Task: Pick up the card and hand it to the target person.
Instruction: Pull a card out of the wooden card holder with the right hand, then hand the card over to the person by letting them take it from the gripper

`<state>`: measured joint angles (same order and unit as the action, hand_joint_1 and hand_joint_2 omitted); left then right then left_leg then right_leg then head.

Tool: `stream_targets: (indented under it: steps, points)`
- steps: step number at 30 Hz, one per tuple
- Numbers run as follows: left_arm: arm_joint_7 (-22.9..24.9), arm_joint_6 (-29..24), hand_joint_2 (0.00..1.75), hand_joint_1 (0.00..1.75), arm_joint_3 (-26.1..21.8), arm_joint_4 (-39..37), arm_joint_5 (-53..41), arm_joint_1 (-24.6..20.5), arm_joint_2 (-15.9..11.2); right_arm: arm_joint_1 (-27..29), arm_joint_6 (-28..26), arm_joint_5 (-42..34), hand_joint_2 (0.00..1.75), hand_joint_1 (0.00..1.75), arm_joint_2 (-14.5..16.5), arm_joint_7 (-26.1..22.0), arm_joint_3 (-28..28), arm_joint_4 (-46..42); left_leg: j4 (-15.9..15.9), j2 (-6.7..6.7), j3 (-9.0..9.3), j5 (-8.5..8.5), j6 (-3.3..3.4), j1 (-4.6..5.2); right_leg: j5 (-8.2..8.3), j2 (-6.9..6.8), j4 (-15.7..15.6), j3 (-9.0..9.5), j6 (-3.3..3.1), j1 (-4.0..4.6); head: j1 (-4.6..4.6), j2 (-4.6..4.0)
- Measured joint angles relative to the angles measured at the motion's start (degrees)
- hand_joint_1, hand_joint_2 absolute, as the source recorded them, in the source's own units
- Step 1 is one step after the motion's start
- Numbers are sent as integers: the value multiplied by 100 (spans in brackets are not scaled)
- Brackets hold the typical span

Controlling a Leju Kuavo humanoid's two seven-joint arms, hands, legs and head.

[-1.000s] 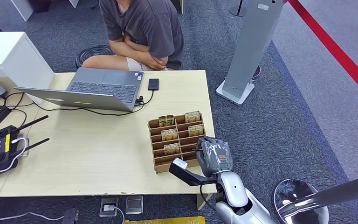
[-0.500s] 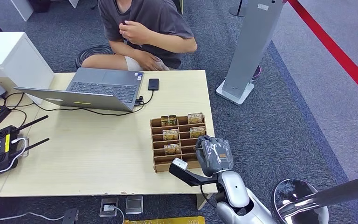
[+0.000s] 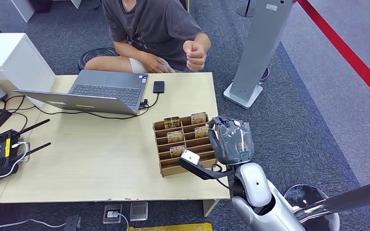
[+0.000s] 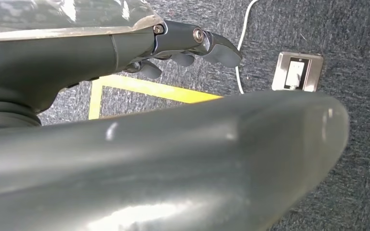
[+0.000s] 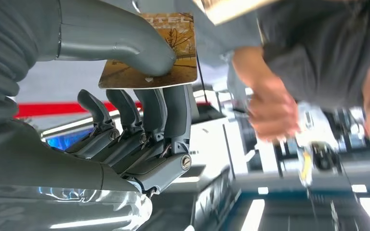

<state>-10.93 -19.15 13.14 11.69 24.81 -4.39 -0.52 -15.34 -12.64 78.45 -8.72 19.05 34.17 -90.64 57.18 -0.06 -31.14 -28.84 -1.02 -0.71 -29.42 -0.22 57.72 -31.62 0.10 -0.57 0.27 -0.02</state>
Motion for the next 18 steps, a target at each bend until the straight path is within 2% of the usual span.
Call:
stream_targets:
  steps: [9,14,18]
  points:
    - [-114,148,0,0,107,0,-51,0,-2,-488,-70,179,175,147,-95,-133,-189,-410,0,0,-1,0,0,0,0,0,0,1,0,0,2,0]
    - [-160,226,0,0,186,0,-67,-2,-6,-950,-190,178,175,141,-72,-349,-202,-276,0,0,-2,1,0,0,2,0,3,2,0,0,-1,0]
    - [-175,247,0,0,240,0,-69,-4,-10,-1316,-338,146,175,147,1,-472,-186,68,0,-2,-7,2,1,0,2,-1,4,2,0,0,2,0]
